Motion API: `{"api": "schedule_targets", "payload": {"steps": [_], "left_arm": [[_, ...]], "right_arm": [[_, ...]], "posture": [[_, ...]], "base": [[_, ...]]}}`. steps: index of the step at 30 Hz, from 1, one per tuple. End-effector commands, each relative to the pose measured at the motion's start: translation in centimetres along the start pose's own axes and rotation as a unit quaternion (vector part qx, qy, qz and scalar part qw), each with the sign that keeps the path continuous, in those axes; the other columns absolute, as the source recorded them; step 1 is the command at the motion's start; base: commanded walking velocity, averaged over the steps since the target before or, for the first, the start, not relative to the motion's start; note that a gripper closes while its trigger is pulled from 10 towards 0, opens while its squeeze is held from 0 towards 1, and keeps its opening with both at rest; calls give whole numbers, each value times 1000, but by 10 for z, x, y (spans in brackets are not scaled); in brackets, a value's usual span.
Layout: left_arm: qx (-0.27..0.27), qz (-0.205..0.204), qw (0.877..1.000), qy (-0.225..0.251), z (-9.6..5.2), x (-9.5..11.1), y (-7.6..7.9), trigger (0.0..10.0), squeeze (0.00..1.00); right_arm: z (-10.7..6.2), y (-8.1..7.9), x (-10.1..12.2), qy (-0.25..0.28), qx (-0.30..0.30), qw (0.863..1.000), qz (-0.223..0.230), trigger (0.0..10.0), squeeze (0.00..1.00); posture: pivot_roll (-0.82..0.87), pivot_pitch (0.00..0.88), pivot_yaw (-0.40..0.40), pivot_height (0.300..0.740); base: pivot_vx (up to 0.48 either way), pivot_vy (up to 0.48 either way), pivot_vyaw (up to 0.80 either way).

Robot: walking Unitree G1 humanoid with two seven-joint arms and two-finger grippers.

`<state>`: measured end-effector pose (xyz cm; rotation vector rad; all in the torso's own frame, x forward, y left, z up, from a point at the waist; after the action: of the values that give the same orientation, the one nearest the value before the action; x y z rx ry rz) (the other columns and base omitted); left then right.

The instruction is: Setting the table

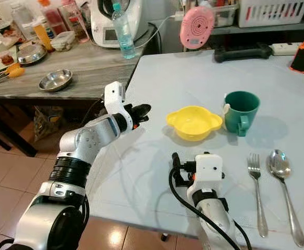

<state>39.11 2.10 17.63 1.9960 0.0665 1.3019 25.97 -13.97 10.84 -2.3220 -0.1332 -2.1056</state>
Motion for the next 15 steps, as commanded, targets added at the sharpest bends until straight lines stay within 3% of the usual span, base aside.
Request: {"api": "schedule_targets", "payload": {"steps": [1, 6, 9, 15], "left_arm": [[-7, 14, 1000, 12, 0, 0, 4, 10000, 1000], [-19, 39, 998, 41, -7, 1, 0, 10000, 1000], [-16, 65, 996, 54, -16, -1, -10, 10000, 1000], [23, 106, 992, 57, -47, -11, -55, 10000, 1000]], "right_arm": [[1, -2, 8, 19, 0, 1000, 0, 10000, 0], [2, 0, 17, 40, -6, 999, -18, 10000, 0], [5, -3, 23, 50, 5, 998, -35, 10000, 0], [10, -10, 40, 68, 54, 992, -94, 10000, 0]], "posture": [[-208, 34, 189, 740], [-206, 35, 189, 740], [-199, 36, 183, 740], [-178, 35, 161, 740]], "base": [[0, 0, 0], [0, 0, 0], [0, 0, 0], [0, 0, 0]]}}
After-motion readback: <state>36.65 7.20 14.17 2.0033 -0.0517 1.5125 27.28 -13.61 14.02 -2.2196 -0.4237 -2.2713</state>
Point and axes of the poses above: a point about 5 cm out from each wrist's last joint towards the gripper, its own z axis pointing out of the wrist towards the gripper, its own x axis along the axis of the wrist's last joint, y = z × x, the point moved 3 cm from there along z, pointing out of the wrist towards the gripper, and after that the axes turned 4 degrees about -z, right-handed, at the moved point
